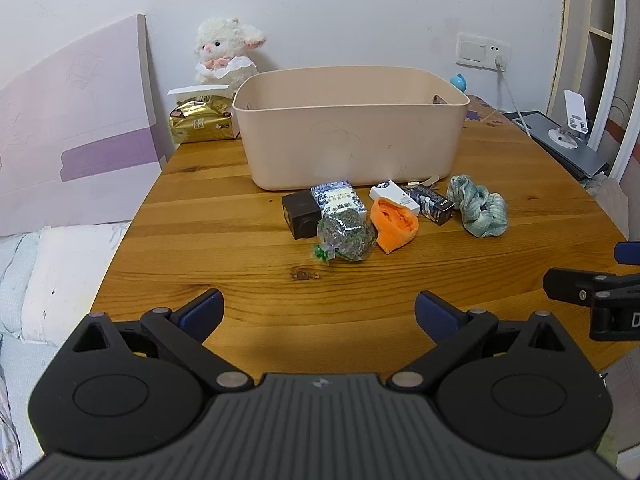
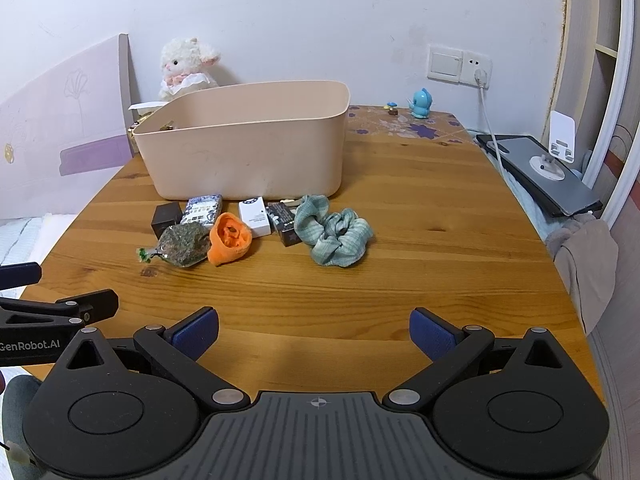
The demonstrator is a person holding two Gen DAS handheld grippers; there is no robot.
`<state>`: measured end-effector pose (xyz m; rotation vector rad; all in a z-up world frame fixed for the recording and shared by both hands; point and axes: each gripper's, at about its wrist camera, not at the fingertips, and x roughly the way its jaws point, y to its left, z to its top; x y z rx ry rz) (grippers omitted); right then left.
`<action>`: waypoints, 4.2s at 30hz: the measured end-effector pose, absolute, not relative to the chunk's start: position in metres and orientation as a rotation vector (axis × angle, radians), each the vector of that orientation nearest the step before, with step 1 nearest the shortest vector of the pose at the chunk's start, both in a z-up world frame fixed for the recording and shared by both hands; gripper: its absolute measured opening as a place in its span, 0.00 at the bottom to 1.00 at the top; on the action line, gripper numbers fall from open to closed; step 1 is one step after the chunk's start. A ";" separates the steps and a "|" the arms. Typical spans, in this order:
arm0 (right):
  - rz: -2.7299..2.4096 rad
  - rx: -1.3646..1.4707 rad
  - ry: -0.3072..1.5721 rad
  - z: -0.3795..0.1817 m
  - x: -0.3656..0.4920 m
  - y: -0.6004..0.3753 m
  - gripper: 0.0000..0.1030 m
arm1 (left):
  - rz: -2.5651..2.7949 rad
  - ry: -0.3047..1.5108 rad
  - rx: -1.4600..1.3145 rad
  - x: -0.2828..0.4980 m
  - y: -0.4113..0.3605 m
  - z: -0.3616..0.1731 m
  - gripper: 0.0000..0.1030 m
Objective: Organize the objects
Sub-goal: 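Move both tools toward the items in front of the beige bin, then grasp the green mesh bag with the left tool while the right tool grasps the plaid scrunchie, then lift both items over the bin and open both tools to drop them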
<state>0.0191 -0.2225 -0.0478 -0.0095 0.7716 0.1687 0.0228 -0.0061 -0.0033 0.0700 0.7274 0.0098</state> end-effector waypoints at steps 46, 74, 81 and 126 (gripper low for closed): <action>0.201 -0.015 0.804 -0.075 0.104 -0.223 1.00 | 0.006 0.797 0.080 0.102 -0.012 -0.032 0.99; 0.219 -0.019 0.874 -0.127 0.187 -0.222 0.79 | 0.015 0.890 -0.019 0.179 0.005 -0.075 0.93; 0.221 -0.052 0.858 -0.125 0.187 -0.216 0.45 | -0.040 0.874 -0.011 0.177 0.005 -0.072 0.70; 0.153 -0.086 0.369 0.059 0.161 -0.216 0.21 | -0.002 0.460 0.085 0.165 0.022 0.077 0.37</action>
